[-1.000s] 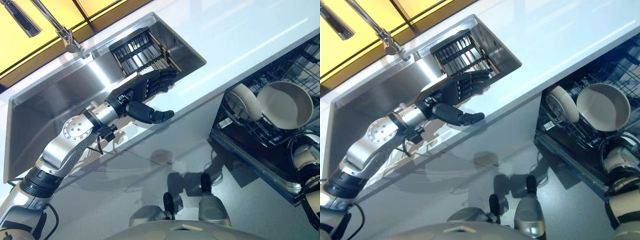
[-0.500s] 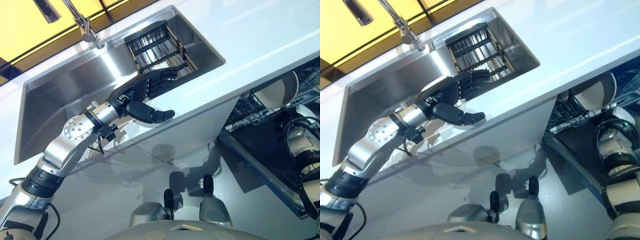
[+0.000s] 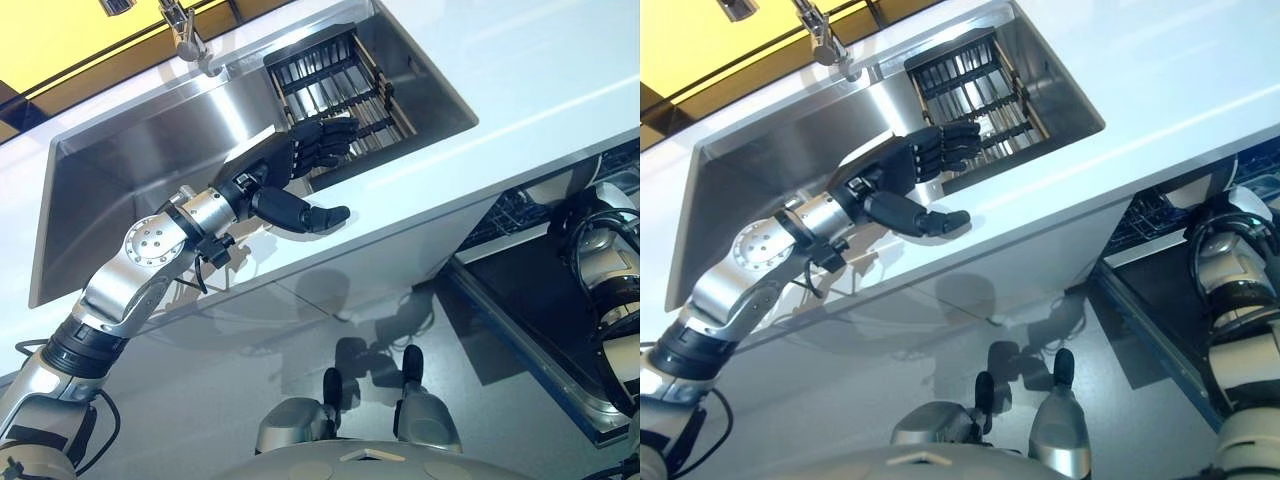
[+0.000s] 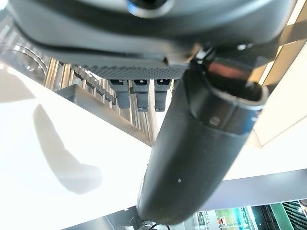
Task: Pick up plates and place into dishwasher.
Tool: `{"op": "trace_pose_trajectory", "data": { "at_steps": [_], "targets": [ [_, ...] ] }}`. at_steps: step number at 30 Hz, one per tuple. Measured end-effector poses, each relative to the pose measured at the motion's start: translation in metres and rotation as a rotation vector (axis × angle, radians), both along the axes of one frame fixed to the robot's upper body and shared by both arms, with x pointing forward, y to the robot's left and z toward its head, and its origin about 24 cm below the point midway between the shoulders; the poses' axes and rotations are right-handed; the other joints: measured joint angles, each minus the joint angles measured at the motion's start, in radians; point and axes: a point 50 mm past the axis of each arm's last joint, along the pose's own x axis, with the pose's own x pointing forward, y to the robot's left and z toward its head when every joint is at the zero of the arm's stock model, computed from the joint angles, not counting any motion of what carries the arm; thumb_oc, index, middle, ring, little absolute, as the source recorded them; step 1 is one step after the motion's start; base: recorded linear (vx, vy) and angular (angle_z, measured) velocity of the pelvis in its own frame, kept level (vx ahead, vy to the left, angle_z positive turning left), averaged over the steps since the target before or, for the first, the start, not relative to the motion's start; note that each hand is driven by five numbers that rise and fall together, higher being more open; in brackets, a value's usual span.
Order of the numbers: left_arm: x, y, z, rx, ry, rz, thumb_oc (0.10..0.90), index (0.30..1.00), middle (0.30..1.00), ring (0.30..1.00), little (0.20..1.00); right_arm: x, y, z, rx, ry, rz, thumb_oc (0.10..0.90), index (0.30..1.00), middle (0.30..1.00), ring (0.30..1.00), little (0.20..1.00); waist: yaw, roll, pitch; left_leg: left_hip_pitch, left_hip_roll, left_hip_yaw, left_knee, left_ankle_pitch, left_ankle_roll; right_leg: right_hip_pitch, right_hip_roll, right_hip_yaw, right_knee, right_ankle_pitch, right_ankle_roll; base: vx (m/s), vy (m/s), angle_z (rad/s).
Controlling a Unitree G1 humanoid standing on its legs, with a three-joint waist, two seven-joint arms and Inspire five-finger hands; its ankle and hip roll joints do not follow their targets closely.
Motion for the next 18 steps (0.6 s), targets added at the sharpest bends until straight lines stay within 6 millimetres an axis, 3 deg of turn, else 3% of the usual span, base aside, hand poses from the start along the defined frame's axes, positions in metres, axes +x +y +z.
{"op": "trace_pose_trajectory", "data": {
  "at_steps": [10,18],
  "targets": [
    [-0.001,0.001,0.001,0.012,-0.003,-0.021,0.8,0.9,0.9,0.9,0.9,-0.015,0.013,-0.019,0.041,-0.046,0.108,0.1,0.3,0.3,0.3,0.2,-0.031,-0.054,0.017,0.043,-0.009,0.041,-0.011,-0.008,0.008,0.014,0.007,0.051,0.0,0.003,0.004,0.06,0.071,-0.14],
    [-0.005,0.007,0.004,0.003,-0.012,-0.017,0.8,0.9,0.9,0.9,0.9,-0.063,-0.007,-0.047,0.074,-0.006,0.048,0.1,0.3,0.3,0.3,0.2,-0.093,-0.105,-0.001,0.074,-0.009,0.105,-0.011,-0.03,0.017,0.017,0.014,0.119,0.0,0.009,0.013,0.03,0.078,-0.24]
  ]
}}
